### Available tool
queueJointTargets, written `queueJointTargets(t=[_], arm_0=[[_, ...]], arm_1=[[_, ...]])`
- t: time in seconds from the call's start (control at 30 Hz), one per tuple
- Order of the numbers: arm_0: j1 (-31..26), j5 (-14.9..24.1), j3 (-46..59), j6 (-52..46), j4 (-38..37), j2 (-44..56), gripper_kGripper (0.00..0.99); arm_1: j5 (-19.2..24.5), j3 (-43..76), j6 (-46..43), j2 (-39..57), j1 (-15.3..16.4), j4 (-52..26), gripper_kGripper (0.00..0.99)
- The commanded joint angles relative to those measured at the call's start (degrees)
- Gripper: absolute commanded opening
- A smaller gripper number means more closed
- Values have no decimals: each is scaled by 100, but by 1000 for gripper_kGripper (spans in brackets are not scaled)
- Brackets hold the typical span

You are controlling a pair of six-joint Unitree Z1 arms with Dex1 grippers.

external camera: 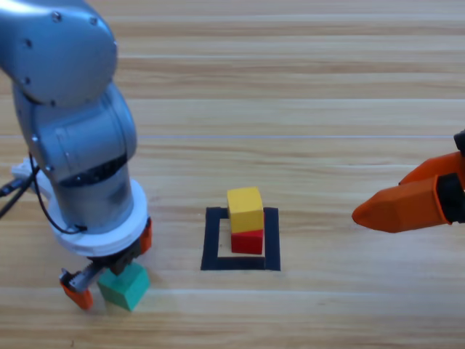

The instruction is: Stack the blocks in the rectangular block: red at the bottom, yellow in the middle, green on top

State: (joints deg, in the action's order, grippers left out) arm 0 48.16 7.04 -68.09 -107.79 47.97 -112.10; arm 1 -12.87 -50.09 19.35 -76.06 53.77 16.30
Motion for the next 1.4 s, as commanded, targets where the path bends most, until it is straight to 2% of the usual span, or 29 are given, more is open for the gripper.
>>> queueJointTargets(t=[0.03,0.4,0.5,0.7,0.87,0.93,1.03,1.23,1.3,1.4], arm_0=[[150,-124,-38,-5,-147,-383,934],[167,-194,-20,4,-244,-444,882],[167,-194,6,39,-261,-444,762],[159,-256,-47,320,-341,-620,618],[159,-379,-55,742,-314,-646,364],[27,-396,-170,1146,-305,-682,276],[-272,-405,-759,2254,-59,-875,196],[-676,-142,-2253,4697,1022,-646,166],[-870,-36,-2420,5207,1347,-321,84],[-1177,-27,-2314,5822,1391,303,63]], arm_1=[[39,122,-45,-172,19,-118,989],[57,122,-54,-172,19,-118,989],[57,122,-45,-172,19,-118,988],[83,122,-54,-190,19,-118,988],[92,122,-45,-198,11,-118,988],[92,122,-45,-216,11,-118,988],[92,122,-45,-225,11,-118,988],[100,113,-45,-234,19,-118,988],[100,104,-45,-234,19,-118,988],[100,96,-19,-216,19,-118,988]])
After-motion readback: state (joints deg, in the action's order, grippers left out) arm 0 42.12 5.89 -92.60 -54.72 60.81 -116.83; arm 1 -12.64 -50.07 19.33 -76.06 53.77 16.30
